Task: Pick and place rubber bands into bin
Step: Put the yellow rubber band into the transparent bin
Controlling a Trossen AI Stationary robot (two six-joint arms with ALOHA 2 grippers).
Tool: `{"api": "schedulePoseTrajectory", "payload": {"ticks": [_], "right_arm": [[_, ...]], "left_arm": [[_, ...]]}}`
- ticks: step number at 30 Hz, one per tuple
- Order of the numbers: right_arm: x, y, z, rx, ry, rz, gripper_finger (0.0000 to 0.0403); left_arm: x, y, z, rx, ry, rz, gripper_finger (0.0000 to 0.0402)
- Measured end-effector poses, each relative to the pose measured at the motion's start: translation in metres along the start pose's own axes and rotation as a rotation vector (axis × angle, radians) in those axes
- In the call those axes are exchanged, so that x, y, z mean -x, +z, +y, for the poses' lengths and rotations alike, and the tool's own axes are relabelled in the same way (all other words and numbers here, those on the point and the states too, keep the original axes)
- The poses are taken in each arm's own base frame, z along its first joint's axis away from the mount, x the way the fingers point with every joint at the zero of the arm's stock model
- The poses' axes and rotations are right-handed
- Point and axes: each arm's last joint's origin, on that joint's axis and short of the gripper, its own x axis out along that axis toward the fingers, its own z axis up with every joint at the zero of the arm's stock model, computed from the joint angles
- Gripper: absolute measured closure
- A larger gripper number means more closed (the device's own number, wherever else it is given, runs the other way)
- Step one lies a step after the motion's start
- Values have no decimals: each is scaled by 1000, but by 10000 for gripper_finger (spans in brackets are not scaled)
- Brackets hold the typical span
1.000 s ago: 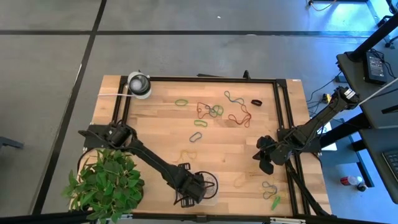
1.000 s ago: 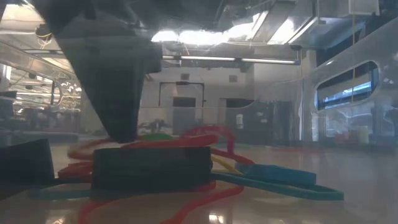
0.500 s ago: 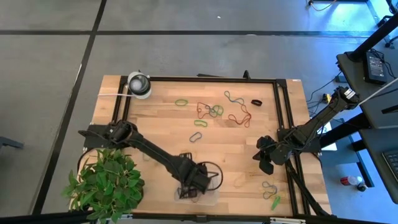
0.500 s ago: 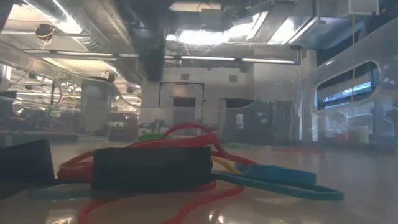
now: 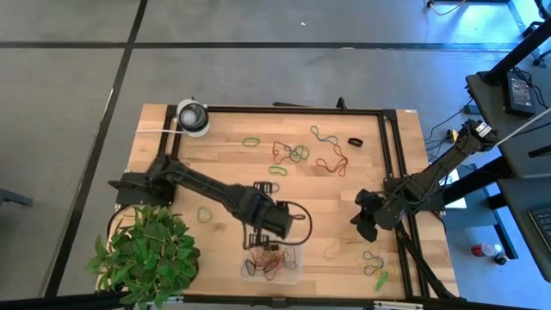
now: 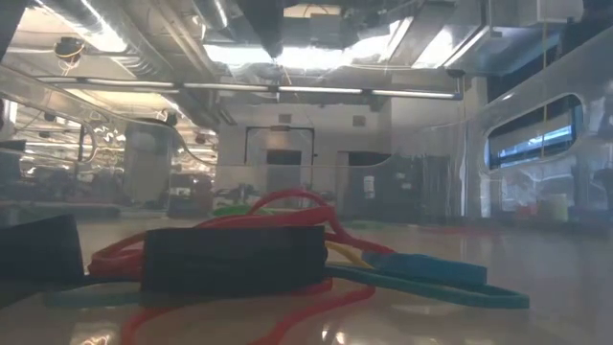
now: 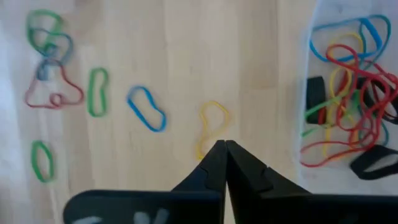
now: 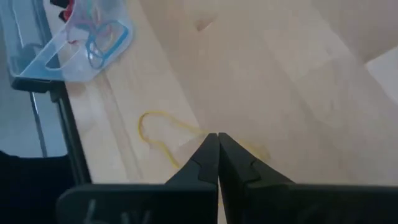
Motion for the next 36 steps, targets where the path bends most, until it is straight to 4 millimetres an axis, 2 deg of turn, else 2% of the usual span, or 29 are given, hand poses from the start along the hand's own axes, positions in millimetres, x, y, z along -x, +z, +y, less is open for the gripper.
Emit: {"api": "schedulePoseTrajectory", "payload": {"ticks": [4,10,15,20,28,33,36], "right_arm": [[5,-2,15,-8,-73,58,401],[7,-12,37,-71,-255,265,402],[-11,-24,49,-89,-337,428,399],[-32,-37,49,-99,-418,527,389],[-54,-44,51,-128,-436,532,336],[-55,-47,41,-324,-621,478,299],[-54,-50,38,-374,-682,457,282]], "left_arm": [[4,-21,18,37,-26,-109,400],[-10,-75,36,137,-118,-197,400],[-18,-120,45,218,-156,-246,400],[-18,-152,53,270,-177,-297,400],[-17,-179,60,293,-189,-327,400],[-19,-185,61,301,-190,-324,400],[-19,-185,61,290,-189,-325,400]]}}
